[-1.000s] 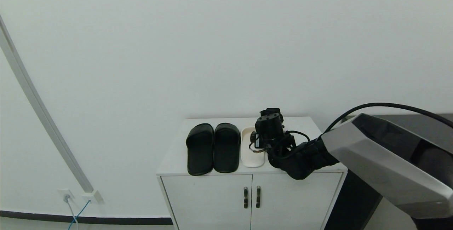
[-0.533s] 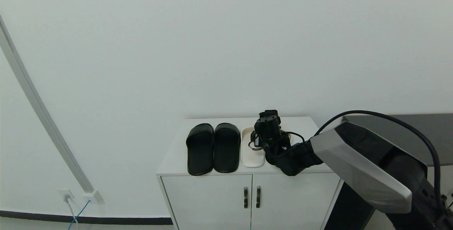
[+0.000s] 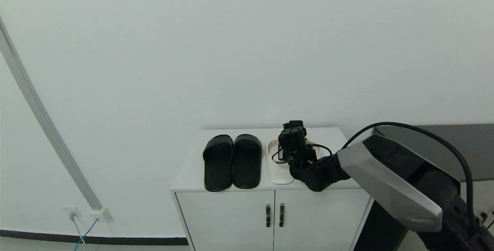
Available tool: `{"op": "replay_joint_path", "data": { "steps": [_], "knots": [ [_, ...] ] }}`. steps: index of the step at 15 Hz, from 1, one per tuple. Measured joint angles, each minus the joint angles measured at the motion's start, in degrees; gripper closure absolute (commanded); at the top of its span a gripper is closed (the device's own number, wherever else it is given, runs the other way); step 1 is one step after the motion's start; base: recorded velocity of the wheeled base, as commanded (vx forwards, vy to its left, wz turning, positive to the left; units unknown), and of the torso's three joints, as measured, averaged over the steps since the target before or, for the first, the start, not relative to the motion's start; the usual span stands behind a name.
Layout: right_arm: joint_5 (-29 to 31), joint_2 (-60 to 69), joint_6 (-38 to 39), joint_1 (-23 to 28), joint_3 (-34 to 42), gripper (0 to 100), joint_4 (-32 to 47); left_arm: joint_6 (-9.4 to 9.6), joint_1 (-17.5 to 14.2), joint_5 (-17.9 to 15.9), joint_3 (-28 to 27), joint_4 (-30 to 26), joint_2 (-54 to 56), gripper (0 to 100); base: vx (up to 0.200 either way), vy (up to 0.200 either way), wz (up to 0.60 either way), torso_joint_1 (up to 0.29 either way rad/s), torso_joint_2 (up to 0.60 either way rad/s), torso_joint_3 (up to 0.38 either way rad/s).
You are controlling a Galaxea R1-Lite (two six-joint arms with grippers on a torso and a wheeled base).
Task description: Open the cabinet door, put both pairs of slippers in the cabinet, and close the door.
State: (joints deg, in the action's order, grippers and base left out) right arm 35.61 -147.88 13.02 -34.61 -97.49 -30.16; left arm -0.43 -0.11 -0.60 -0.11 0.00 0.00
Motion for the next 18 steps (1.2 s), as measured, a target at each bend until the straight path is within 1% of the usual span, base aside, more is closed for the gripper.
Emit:
{"op": "replay_joint_path", "data": {
  "steps": [3,5,7,10,14,15,18],
  "knots": [
    [-0.2,0.9,-0.7,0.2,1.0,100,-0.2,0.00,0.0,0.0,0.0,0.0,0.0,100,0.000,0.000,0.00,0.000,0.00,0.000],
    [-1.8,4.6,-1.5,0.2,5.4,100,-1.1,-0.01,0.0,0.1,0.0,0.0,0.0,100,0.000,0.000,0.00,0.000,0.00,0.000],
    [-5.0,10.3,-2.8,-0.3,13.4,100,-3.8,-0.04,0.0,0.1,0.0,0.0,0.0,100,0.000,0.000,0.00,0.000,0.00,0.000],
    [-10.8,19.6,-5.4,-2.0,28.1,100,-10.2,0.11,0.0,0.1,0.0,0.0,0.0,100,0.000,0.000,0.00,0.000,0.00,0.000],
    [-21.6,32.3,-9.2,-6.0,48.0,100,-19.4,0.02,0.0,0.1,0.0,0.0,0.0,100,0.000,0.000,0.00,0.000,0.00,0.000],
    [-24.3,35.7,-9.8,-6.9,52.1,100,-20.1,-0.04,0.0,0.1,0.0,0.0,0.0,100,0.000,0.000,0.00,0.000,0.00,0.000],
    [-32.6,45.2,-10.9,-9.0,61.1,100,-20.8,-0.09,0.0,0.2,0.0,0.0,0.0,100,0.000,0.000,0.00,0.000,0.00,0.000]
  ]
}}
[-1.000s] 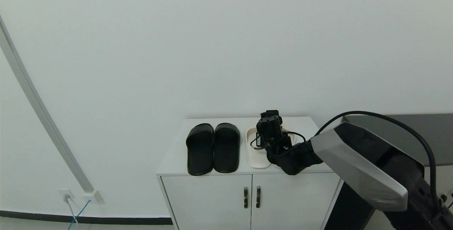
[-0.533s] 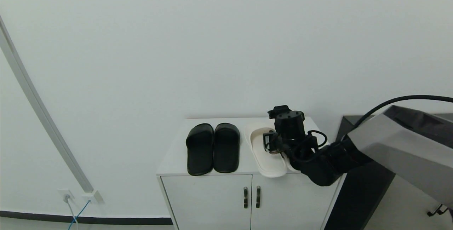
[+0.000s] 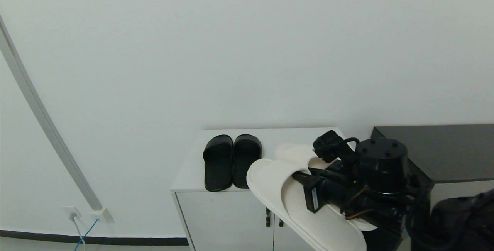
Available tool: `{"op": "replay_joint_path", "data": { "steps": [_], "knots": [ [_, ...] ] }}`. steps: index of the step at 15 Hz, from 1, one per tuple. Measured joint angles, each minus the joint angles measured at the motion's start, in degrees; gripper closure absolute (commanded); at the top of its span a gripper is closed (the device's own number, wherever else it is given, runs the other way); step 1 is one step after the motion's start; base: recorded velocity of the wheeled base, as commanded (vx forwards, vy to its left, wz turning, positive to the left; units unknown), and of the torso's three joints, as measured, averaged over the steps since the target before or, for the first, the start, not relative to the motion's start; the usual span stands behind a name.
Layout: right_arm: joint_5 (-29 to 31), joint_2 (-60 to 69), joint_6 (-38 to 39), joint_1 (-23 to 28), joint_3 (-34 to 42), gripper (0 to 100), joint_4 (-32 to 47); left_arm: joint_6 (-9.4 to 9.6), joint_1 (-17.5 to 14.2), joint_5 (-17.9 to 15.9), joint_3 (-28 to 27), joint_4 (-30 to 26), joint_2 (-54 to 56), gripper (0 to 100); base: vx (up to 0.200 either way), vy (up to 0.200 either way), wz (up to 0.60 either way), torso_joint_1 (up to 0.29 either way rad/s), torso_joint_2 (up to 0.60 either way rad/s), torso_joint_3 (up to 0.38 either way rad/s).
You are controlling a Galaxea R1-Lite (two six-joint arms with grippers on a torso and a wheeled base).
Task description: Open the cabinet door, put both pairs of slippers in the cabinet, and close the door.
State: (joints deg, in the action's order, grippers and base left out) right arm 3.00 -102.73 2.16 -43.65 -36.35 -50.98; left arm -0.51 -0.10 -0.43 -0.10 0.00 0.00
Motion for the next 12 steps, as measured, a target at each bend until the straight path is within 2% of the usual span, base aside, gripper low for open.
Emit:
{"op": "replay_joint_path", "data": {
  "steps": [3,8,11,12],
  "knots": [
    [-8.3,7.6,-3.0,-0.7,5.9,100,2.6,0.02,0.0,0.0,0.0,0.0,0.0,100,0.000,0.000,0.00,0.000,0.00,0.000],
    [-11.1,11.4,-8.2,-0.8,7.9,100,4.1,0.07,0.0,0.0,0.0,0.0,0.0,100,0.000,0.000,0.00,0.000,0.00,0.000],
    [-11.7,11.8,-14.1,-0.3,9.5,100,3.6,0.02,0.0,0.0,0.0,0.0,0.0,100,0.000,0.000,0.00,0.000,0.00,0.000],
    [-13.6,11.9,-15.9,0.1,10.4,100,2.3,0.02,0.0,0.0,0.0,0.0,0.0,100,0.000,0.000,0.00,0.000,0.00,0.000]
  ]
}}
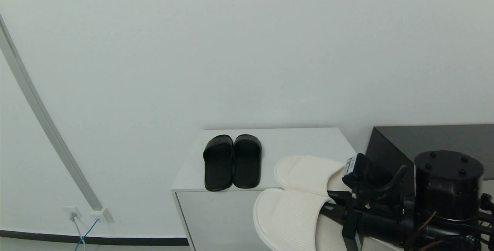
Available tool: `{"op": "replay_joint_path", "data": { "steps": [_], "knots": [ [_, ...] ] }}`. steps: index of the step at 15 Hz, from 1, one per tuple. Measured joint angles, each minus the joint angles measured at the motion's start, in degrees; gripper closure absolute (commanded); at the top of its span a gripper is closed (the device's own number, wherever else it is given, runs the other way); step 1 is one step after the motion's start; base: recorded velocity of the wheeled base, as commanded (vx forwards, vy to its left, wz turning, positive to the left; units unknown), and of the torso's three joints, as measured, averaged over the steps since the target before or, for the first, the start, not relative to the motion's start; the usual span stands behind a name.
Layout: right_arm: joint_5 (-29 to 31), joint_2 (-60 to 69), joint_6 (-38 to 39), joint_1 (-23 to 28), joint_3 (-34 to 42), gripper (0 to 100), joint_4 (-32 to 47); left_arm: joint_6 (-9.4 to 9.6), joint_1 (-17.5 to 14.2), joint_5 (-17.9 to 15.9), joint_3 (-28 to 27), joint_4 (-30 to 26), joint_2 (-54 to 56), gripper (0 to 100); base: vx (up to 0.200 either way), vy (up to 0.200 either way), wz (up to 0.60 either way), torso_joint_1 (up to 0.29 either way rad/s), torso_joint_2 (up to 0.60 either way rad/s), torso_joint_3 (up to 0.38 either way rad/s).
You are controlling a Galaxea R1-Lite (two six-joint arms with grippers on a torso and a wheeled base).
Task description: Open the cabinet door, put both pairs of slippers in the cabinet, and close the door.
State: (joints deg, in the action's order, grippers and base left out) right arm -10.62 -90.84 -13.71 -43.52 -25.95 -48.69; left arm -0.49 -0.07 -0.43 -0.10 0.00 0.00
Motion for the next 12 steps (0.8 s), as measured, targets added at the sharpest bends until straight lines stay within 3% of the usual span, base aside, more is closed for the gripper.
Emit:
{"op": "replay_joint_path", "data": {
  "steps": [4,9,12],
  "knots": [
    [-5.0,-1.0,-0.7,2.6,1.4,100,-6.3,0.05,-0.1,0.0,0.0,0.0,0.0,100,0.000,0.000,0.00,0.000,0.00,0.000],
    [-8.0,-6.5,6.2,2.9,-1.6,100,-8.1,0.06,0.0,-0.1,0.0,0.0,0.0,100,0.000,0.000,0.00,0.000,0.00,0.000],
    [-7.1,-8.2,8.7,2.5,-3.2,100,-6.8,0.06,0.0,-0.1,0.0,0.0,0.0,100,-0.200,0.000,0.00,-0.001,0.00,-0.001]
  ]
}}
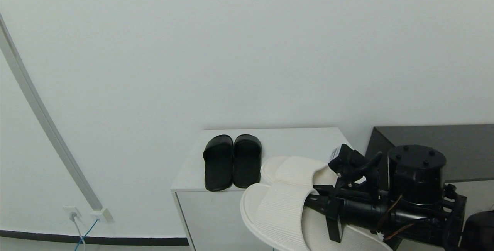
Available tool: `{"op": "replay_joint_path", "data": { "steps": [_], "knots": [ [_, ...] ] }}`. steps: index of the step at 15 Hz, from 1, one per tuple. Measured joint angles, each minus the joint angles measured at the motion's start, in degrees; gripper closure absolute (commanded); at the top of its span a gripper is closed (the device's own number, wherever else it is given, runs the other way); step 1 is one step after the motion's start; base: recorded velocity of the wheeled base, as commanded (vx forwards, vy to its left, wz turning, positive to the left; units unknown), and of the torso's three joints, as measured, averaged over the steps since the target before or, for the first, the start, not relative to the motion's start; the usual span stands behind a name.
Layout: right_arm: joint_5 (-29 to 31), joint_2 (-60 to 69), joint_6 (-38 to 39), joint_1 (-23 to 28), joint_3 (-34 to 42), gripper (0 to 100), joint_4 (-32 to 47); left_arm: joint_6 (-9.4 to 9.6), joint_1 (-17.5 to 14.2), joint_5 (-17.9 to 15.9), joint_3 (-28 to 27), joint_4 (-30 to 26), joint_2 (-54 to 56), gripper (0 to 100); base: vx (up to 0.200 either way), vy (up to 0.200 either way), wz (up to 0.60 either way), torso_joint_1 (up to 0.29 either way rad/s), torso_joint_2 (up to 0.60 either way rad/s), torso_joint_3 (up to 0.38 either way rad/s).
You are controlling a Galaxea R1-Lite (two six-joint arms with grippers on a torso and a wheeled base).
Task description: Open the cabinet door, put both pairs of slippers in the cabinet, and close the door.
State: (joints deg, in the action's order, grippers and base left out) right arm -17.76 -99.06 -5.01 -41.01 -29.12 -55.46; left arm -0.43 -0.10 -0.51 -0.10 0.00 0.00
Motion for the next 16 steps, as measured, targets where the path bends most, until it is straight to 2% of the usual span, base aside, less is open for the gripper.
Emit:
{"op": "replay_joint_path", "data": {
  "steps": [9,16],
  "knots": [
    [1.4,-2.2,0.2,-0.4,0.0,100,0.1,0.00,0.0,0.0,0.0,0.0,0.0,100,-0.200,0.000,0.00,0.004,0.00,0.002],
    [1.5,-2.5,-0.2,0.3,0.5,100,-0.1,0.00,0.0,0.0,0.0,0.0,0.0,100,0.000,0.000,0.00,0.000,0.00,0.000]
  ]
}}
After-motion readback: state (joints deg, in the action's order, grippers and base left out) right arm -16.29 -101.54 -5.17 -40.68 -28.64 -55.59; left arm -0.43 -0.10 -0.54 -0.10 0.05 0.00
